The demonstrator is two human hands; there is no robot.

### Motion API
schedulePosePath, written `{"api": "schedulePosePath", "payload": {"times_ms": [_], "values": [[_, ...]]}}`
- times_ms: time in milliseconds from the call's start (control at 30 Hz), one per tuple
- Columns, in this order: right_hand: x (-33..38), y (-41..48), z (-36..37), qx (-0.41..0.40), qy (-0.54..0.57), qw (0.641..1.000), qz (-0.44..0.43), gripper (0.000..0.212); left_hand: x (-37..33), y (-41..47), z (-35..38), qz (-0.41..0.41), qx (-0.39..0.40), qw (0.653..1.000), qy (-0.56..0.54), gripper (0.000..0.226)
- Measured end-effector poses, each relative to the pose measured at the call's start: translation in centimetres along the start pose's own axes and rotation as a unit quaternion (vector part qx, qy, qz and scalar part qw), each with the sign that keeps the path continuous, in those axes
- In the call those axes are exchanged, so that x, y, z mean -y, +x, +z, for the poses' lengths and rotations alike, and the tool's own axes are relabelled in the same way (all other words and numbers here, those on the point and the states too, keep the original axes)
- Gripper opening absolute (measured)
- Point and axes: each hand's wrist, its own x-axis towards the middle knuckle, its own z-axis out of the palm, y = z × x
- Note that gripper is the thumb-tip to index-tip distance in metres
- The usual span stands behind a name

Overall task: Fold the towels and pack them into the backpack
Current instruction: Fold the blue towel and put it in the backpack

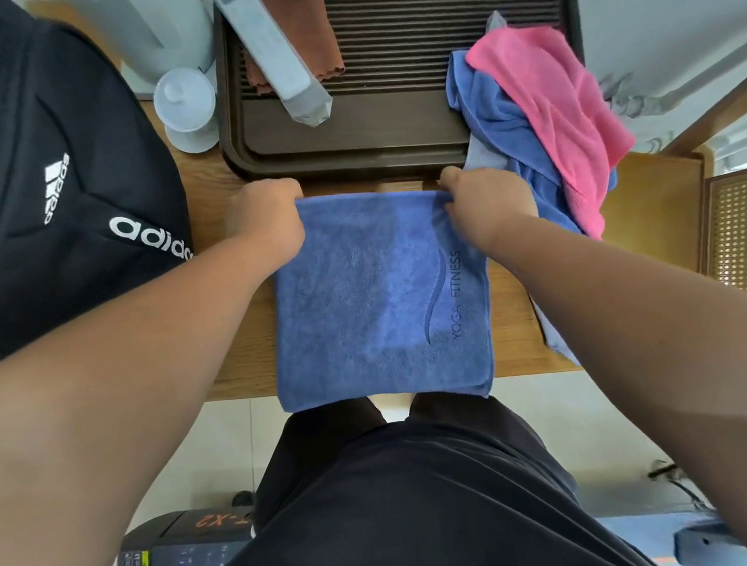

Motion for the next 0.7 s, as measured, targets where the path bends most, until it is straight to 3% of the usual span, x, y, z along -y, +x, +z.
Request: {"api": "schedulePosePath", "payload": {"times_ms": [300,500,700], "values": [[-1.4,1.0,-2.8,-0.159,0.039,0.986,-0.013,0.016,-1.0,-0.1,-3.7,0.024,-0.145,0.988,-0.055,0.014],[-1.4,-3.6,-0.7,-0.12,0.067,0.988,-0.075,0.013,0.4,-4.6,-1.9,0.058,-0.121,0.989,-0.069,0.018],[-1.0,-10.2,4.0,-0.035,0.118,0.981,-0.149,0.016,1.3,-11.5,2.2,0.06,-0.036,0.997,-0.012,0.024]]}}
